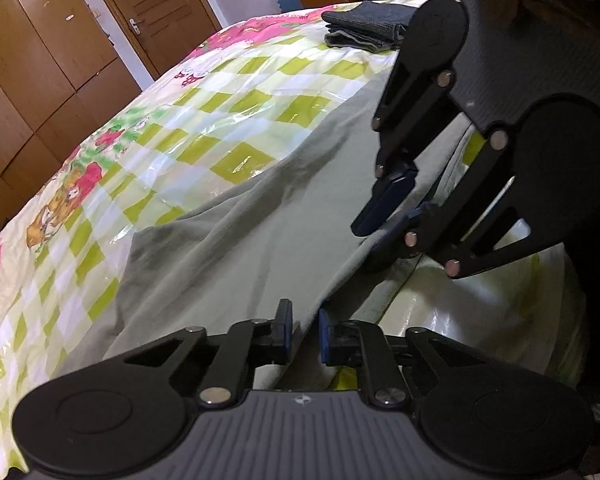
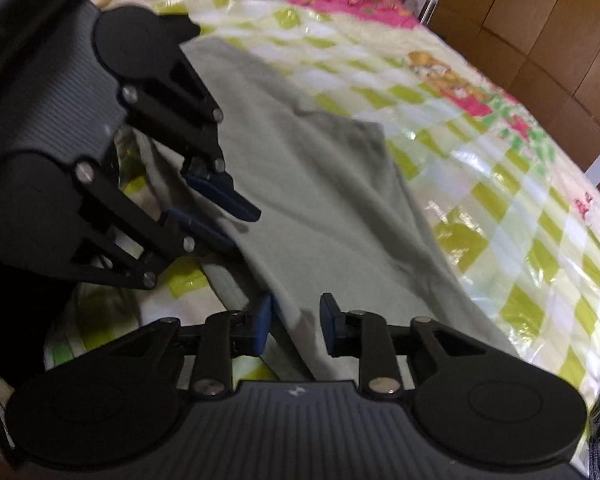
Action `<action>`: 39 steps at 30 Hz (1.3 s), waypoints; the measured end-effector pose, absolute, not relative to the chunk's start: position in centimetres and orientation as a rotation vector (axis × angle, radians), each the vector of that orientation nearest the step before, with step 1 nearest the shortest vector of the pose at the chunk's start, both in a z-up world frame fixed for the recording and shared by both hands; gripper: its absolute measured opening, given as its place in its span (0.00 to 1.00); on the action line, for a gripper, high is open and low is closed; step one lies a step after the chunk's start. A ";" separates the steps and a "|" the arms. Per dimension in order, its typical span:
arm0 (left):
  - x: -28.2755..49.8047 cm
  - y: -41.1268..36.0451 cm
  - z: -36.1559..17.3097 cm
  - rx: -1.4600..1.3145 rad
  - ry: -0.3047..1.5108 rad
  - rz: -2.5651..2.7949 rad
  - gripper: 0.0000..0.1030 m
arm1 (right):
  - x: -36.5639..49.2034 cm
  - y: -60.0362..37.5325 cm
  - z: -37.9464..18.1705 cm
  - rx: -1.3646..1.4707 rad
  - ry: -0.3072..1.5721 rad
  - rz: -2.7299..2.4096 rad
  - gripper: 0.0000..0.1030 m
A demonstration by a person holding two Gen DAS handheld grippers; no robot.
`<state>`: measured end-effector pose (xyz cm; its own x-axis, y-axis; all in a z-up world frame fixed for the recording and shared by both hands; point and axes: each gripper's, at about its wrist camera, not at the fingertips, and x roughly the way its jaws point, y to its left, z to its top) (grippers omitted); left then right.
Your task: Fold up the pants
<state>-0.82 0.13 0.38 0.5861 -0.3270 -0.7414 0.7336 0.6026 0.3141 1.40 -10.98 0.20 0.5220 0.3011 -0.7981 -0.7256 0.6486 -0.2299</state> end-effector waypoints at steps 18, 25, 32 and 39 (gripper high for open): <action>-2.1 -0.1 -0.4 0.767 0.754 -0.747 0.23 | 1.4 -11.3 1.3 -0.538 0.849 0.692 0.05; -1.7 2.4 2.6 0.636 0.770 -0.753 0.23 | 2.8 -12.3 2.4 -0.464 0.882 0.734 0.13; -0.6 3.9 5.2 0.544 0.797 -0.824 0.26 | 9.8 -15.4 5.2 -0.245 0.902 0.731 0.21; 3.4 1.7 3.9 0.617 0.712 -0.833 0.27 | 10.4 -15.7 6.1 -0.317 0.899 0.789 0.19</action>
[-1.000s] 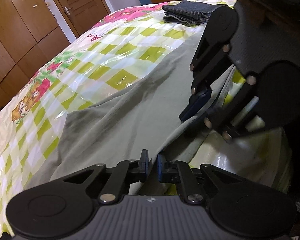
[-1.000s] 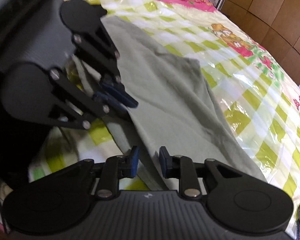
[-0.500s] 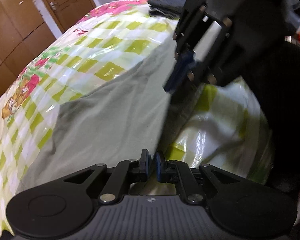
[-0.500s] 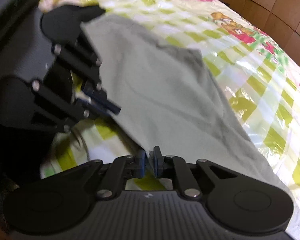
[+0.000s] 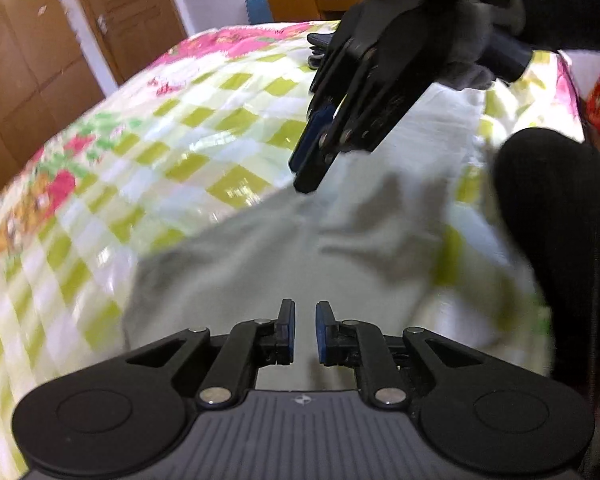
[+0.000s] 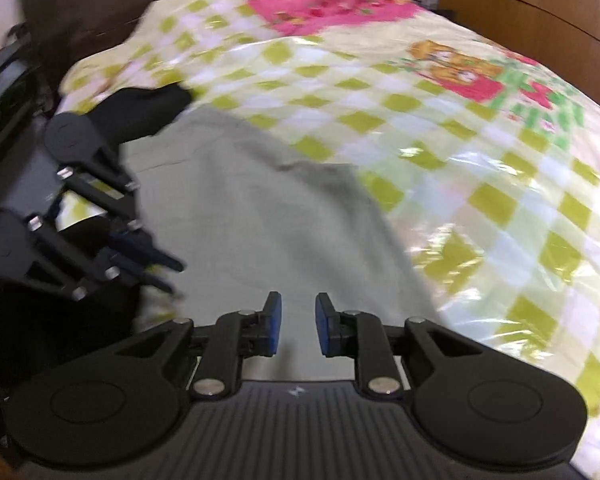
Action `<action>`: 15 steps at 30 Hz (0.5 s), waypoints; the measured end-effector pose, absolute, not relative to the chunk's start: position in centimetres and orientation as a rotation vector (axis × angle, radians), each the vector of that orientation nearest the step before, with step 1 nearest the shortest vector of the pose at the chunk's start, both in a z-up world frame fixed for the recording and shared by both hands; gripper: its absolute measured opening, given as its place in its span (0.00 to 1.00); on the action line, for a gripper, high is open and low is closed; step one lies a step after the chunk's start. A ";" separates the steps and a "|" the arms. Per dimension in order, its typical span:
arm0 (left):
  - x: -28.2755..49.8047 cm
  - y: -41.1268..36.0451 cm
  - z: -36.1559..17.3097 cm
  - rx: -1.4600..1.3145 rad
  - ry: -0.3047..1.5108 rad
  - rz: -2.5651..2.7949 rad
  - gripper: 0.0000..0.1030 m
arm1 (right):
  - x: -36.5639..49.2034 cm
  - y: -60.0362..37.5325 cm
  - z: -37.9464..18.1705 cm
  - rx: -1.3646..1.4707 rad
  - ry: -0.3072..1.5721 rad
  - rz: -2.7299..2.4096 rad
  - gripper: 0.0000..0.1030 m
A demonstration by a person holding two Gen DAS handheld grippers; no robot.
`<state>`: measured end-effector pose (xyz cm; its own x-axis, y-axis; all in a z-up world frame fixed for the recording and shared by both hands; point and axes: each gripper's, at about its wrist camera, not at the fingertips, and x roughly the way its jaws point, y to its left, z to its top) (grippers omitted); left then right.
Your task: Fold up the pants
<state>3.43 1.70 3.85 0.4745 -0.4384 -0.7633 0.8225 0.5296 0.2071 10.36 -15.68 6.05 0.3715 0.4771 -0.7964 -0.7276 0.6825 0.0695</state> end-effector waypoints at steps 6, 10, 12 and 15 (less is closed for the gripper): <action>8.3 -0.1 2.3 0.637 0.713 -0.875 0.27 | 17.4 -16.6 1.4 -0.394 1.015 0.695 0.21; 8.6 -1.1 1.0 0.693 0.716 -0.940 0.28 | 19.3 -17.3 -0.5 -0.394 1.084 0.748 0.20; 9.3 -1.2 1.0 0.721 0.704 -0.950 0.29 | 19.7 -17.5 -1.4 -0.383 1.132 0.785 0.20; 11.3 -1.3 0.9 0.753 0.694 -0.932 0.36 | 19.9 -17.8 -2.0 -0.420 1.159 0.828 0.21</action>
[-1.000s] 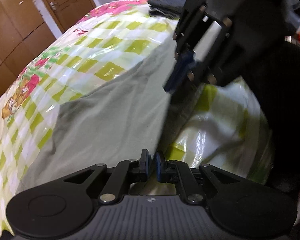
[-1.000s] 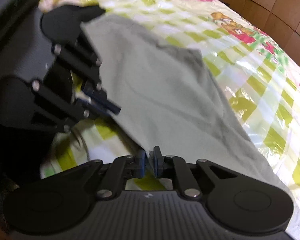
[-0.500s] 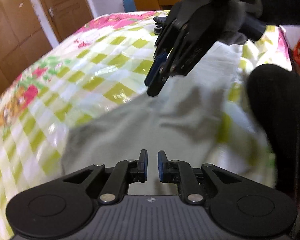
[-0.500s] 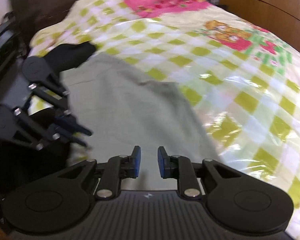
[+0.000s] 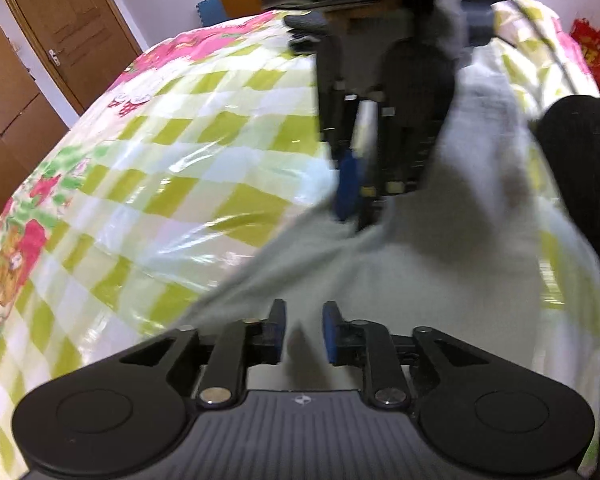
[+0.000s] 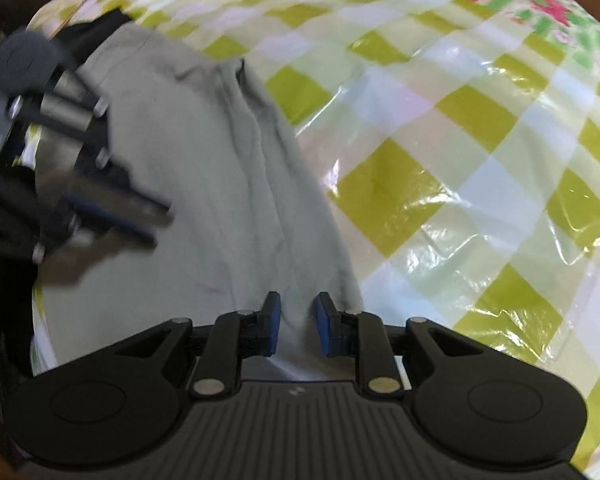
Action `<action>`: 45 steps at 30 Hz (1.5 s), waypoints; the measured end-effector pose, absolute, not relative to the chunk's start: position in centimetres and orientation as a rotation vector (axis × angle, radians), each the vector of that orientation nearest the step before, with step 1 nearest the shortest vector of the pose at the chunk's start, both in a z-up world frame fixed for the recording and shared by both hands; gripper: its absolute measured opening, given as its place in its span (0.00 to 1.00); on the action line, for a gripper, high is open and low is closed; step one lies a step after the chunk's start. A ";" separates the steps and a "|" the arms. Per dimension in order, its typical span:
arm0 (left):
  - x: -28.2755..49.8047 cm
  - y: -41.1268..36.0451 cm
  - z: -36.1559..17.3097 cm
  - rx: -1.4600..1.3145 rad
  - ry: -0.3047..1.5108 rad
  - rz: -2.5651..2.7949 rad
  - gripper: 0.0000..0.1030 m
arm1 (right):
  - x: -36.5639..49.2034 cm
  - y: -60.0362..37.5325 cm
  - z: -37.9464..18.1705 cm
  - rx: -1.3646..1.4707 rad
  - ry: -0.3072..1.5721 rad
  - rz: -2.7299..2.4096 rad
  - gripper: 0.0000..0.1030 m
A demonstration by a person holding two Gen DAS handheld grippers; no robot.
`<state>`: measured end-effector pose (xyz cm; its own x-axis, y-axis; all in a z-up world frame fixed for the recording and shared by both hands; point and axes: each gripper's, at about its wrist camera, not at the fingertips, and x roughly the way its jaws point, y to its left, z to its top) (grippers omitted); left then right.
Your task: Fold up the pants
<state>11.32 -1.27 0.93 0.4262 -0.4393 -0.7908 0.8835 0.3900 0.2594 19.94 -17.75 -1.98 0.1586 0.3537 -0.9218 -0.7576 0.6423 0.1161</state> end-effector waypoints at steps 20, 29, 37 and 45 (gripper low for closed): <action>9.9 -0.8 -1.0 0.679 0.747 -0.926 0.40 | 21.1 -20.1 0.5 -0.248 1.026 0.675 0.00; 11.1 1.5 -0.6 0.647 0.755 -0.833 0.45 | 20.7 -18.8 0.7 -0.290 0.973 0.612 0.08; 10.6 3.3 -0.9 0.607 0.751 -0.788 0.47 | 22.5 -11.4 -0.1 -0.160 0.912 0.839 0.12; 11.5 7.3 -1.4 0.545 0.761 -0.671 0.52 | 26.9 -9.7 -2.3 -0.041 0.938 0.678 0.08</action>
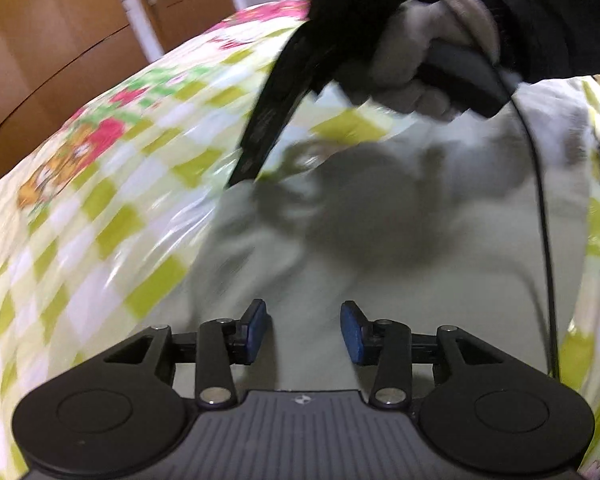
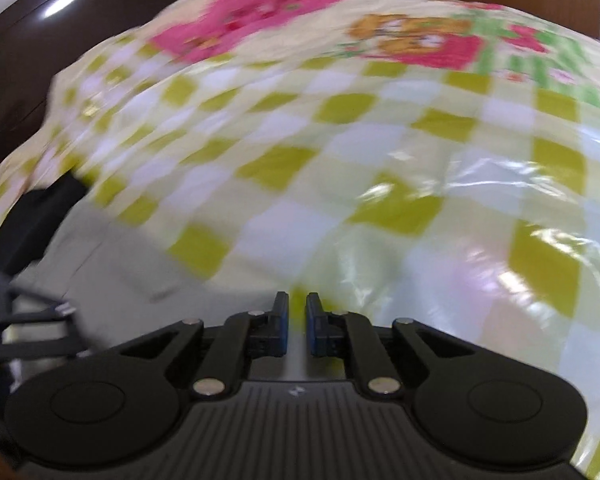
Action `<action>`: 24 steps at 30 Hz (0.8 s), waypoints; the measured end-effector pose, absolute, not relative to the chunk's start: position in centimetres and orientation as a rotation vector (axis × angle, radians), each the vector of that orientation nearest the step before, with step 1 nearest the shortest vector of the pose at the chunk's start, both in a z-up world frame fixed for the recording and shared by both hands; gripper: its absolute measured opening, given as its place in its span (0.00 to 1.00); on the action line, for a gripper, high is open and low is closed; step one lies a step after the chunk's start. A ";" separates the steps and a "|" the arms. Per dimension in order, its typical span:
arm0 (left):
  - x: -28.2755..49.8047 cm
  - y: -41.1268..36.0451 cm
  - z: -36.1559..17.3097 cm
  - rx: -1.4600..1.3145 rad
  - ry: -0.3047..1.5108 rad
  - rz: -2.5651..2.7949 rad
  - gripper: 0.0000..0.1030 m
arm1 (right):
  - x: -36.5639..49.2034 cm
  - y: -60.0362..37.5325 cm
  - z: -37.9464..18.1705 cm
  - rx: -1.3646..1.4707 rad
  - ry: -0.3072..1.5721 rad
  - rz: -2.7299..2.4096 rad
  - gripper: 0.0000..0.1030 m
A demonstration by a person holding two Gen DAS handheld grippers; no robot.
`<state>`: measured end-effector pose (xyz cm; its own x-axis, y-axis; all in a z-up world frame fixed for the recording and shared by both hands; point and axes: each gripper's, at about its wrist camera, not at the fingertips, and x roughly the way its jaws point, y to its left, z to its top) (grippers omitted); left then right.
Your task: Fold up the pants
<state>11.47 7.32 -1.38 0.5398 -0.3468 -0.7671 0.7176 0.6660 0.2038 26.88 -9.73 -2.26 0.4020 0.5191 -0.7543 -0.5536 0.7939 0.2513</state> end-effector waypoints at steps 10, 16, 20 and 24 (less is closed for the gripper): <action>9.9 16.5 0.0 0.458 0.786 -0.395 0.54 | 23.4 -9.0 0.3 -0.092 0.871 0.766 0.43; 9.7 18.1 -0.2 0.431 0.779 -0.370 0.54 | 23.3 -7.6 -0.5 -0.148 0.911 0.771 0.46; 9.3 18.4 -0.5 0.419 0.776 -0.382 0.54 | 21.9 -8.5 1.3 -0.167 0.841 0.761 0.46; 9.3 18.3 -0.5 0.421 0.769 -0.379 0.54 | 20.2 -8.3 1.5 -0.257 0.816 0.818 0.46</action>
